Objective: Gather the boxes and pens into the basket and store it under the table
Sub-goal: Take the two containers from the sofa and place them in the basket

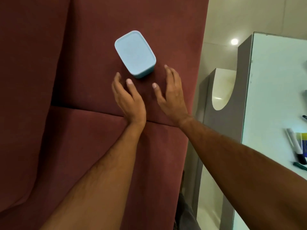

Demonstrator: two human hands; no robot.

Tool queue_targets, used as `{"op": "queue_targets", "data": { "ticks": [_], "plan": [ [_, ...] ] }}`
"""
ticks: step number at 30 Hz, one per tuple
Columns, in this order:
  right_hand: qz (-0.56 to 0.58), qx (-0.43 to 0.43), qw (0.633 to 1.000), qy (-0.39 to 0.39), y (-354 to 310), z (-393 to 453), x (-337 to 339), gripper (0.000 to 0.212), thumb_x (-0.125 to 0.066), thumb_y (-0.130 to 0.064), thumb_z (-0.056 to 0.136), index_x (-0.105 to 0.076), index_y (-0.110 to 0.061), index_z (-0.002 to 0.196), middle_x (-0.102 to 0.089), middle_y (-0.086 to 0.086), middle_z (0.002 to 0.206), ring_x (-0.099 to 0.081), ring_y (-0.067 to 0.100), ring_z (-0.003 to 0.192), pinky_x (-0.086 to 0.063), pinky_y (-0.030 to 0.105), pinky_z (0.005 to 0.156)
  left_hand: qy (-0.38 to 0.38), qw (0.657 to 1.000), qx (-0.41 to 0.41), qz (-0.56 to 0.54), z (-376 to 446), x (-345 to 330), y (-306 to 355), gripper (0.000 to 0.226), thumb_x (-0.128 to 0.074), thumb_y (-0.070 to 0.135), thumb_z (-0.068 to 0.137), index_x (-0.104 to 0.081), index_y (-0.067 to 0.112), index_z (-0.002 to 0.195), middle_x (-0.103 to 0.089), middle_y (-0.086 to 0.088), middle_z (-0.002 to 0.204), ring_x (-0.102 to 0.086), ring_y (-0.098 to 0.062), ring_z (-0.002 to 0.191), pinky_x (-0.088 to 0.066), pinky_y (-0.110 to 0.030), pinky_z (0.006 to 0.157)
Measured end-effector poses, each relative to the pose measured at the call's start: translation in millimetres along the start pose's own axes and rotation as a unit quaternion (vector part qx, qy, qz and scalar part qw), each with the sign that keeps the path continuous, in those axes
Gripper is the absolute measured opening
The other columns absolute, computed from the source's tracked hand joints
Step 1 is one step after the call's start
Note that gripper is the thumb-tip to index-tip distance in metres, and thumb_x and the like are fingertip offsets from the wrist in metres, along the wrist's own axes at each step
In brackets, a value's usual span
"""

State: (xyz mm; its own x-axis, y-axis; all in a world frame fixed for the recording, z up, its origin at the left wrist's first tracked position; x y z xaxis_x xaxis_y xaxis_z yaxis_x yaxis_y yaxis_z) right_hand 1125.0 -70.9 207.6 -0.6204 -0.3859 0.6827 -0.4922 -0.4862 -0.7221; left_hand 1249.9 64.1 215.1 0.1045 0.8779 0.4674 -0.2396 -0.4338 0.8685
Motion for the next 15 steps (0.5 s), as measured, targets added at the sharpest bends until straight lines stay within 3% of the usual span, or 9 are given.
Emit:
{"op": "queue_targets", "data": {
  "ticks": [2,5,8,10,12,15],
  "plan": [
    [0.035,-0.008,0.999,0.004,-7.4,6.3,-1.4,0.068,-0.055,-0.035,0.1,-0.032,0.002,0.152,-0.038,0.019,0.154,-0.034,0.028,0.145,-0.026,0.031,0.123,0.044,0.996,0.036,-0.074,21.6,9.0,-7.3,0.042,-0.048,0.019,0.102,-0.053,-0.003,0.138,-0.06,-0.016,0.136,-0.059,-0.021,0.124,-0.045,-0.023,0.106],
    [0.076,-0.018,0.997,0.007,-16.3,19.4,-9.9,0.073,-0.059,-0.037,0.098,-0.029,0.002,0.153,-0.036,0.018,0.154,-0.035,0.027,0.145,-0.031,0.036,0.121,0.04,0.982,0.112,-0.145,71.4,-2.2,-23.4,0.045,-0.049,0.019,0.102,-0.05,-0.004,0.14,-0.057,-0.017,0.14,-0.057,-0.016,0.122,-0.044,-0.011,0.097],
    [0.108,-0.06,0.992,0.022,-16.3,25.4,-19.4,0.077,-0.063,-0.036,0.096,-0.027,0.0,0.154,-0.034,0.016,0.155,-0.033,0.024,0.145,-0.032,0.034,0.12,-0.036,0.959,0.21,-0.187,116.4,-36.8,-41.9,0.04,-0.053,0.018,0.103,-0.053,-0.003,0.137,-0.06,-0.017,0.136,-0.058,-0.024,0.126,-0.048,-0.017,0.096],
    [0.141,-0.107,0.984,0.032,-13.1,24.9,-25.0,0.078,-0.064,-0.036,0.095,-0.025,-0.003,0.155,-0.033,0.013,0.156,-0.033,0.022,0.145,-0.034,0.035,0.12,-0.109,0.948,0.237,-0.182,129.3,-58.3,-43.5,0.037,-0.056,0.031,0.098,-0.063,0.001,0.12,-0.068,-0.009,0.113,-0.065,-0.02,0.108,-0.052,-0.032,0.095],
    [0.178,-0.145,0.972,0.048,-12.3,22.5,-29.9,0.079,-0.064,-0.035,0.095,-0.024,-0.006,0.156,-0.033,0.011,0.156,-0.034,0.021,0.145,-0.036,0.04,0.12,-0.163,0.942,0.235,-0.175,130.6,-71.5,-37.4,0.037,-0.057,0.037,0.093,-0.065,0.005,0.11,-0.066,-0.002,0.095,-0.063,-0.014,0.09,-0.053,-0.031,0.081],
    [0.212,-0.176,0.959,0.069,-13.0,21.0,-34.1,0.076,-0.064,-0.031,0.096,-0.024,-0.007,0.156,-0.034,0.009,0.156,-0.033,0.02,0.145,-0.035,0.039,0.12,-0.188,0.937,0.225,-0.188,127.5,-80.1,-26.1,0.029,-0.057,0.027,0.098,-0.066,0.003,0.111,-0.066,-0.001,0.092,-0.063,-0.012,0.084,-0.053,-0.028,0.073]
  ]
}}
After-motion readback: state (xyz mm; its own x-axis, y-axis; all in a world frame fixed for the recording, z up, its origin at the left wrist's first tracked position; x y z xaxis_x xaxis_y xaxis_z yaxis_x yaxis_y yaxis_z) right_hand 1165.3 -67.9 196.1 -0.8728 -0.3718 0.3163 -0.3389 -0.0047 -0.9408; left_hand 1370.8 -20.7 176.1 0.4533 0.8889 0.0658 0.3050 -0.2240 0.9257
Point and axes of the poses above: each hand's wrist, its own z-axis towards the middle knuckle, its own x-axis out of the back of the hand, y = z × x, the point moved 10 cm from there along z, towards the middle knuckle
